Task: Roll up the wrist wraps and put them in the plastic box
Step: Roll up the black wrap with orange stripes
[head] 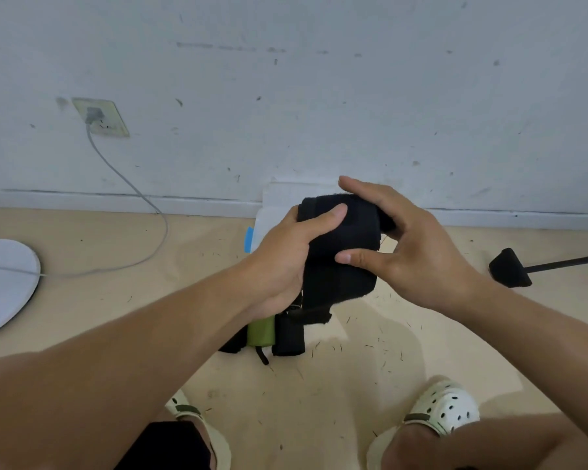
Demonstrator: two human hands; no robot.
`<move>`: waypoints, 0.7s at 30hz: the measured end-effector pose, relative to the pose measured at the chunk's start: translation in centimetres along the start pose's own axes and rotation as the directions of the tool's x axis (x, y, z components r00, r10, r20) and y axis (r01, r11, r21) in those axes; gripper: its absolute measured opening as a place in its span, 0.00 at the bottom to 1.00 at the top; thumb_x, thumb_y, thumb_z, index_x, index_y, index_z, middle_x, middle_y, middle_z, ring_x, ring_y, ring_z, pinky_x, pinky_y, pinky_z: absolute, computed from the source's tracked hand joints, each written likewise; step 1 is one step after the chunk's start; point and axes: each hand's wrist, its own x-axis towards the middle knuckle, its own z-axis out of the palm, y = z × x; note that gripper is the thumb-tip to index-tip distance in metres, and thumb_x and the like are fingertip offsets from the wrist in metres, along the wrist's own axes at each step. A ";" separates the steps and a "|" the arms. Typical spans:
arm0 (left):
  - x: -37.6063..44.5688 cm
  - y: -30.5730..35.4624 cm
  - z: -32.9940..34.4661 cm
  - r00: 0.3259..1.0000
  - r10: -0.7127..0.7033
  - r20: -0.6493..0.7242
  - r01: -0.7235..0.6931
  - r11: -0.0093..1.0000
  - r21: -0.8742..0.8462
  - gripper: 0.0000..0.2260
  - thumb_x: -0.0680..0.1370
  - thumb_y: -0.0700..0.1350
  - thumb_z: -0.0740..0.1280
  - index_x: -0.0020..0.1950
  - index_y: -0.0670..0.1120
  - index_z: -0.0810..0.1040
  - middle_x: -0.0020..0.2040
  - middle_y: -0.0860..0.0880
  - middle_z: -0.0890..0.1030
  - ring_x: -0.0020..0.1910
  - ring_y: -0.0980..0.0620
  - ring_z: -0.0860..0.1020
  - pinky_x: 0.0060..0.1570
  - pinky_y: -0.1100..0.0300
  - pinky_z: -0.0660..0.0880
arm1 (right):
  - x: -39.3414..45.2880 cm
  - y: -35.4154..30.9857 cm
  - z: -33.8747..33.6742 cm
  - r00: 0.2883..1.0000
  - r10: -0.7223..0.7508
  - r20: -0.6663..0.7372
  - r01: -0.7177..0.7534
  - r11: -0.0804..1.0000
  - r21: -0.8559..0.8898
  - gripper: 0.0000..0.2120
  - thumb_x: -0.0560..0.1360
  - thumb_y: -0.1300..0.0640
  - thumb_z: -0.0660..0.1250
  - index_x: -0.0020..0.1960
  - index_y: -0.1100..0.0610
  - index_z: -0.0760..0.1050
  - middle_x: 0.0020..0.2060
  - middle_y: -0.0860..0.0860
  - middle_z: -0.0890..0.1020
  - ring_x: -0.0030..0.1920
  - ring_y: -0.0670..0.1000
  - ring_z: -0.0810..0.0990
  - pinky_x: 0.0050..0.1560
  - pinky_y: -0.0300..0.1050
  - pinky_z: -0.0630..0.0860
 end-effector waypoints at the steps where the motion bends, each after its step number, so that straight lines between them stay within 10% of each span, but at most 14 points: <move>1: 0.0 0.0 0.0 1.000 0.005 -0.012 -0.006 1.000 -0.018 0.20 0.80 0.51 0.72 0.71 0.50 0.74 0.63 0.41 0.83 0.60 0.37 0.84 0.58 0.32 0.80 | 0.1 0.1 0.0 1.000 0.019 0.024 -0.019 1.000 -0.003 0.39 0.73 0.58 0.79 0.78 0.44 0.67 0.68 0.39 0.76 0.69 0.41 0.75 0.66 0.33 0.73; 6: 0.3 0.4 0.1 0.992 0.103 -0.072 -0.107 0.992 -0.060 0.19 0.79 0.39 0.73 0.68 0.48 0.74 0.62 0.40 0.83 0.59 0.38 0.85 0.56 0.35 0.82 | 0.8 -0.5 -0.3 0.961 0.247 0.124 -0.270 0.933 0.239 0.35 0.75 0.39 0.68 0.80 0.37 0.62 0.69 0.38 0.77 0.66 0.39 0.79 0.65 0.42 0.77; 14: 0.3 0.3 0.3 0.989 0.123 -0.079 -0.127 0.991 -0.053 0.19 0.78 0.47 0.72 0.67 0.46 0.74 0.63 0.41 0.82 0.64 0.39 0.82 0.59 0.41 0.82 | 0.7 0.1 -0.7 0.943 0.267 0.198 -0.317 0.903 0.291 0.21 0.80 0.48 0.67 0.72 0.42 0.71 0.63 0.52 0.81 0.60 0.51 0.83 0.61 0.54 0.82; 21: -0.1 -0.6 0.3 0.994 0.067 -0.086 -0.074 0.994 -0.080 0.12 0.81 0.44 0.70 0.65 0.48 0.82 0.59 0.43 0.86 0.57 0.43 0.86 0.48 0.50 0.84 | -0.3 0.7 0.9 0.864 0.364 0.349 -0.427 0.896 0.123 0.36 0.84 0.42 0.56 0.79 0.32 0.32 0.74 0.32 0.62 0.72 0.34 0.62 0.63 0.28 0.64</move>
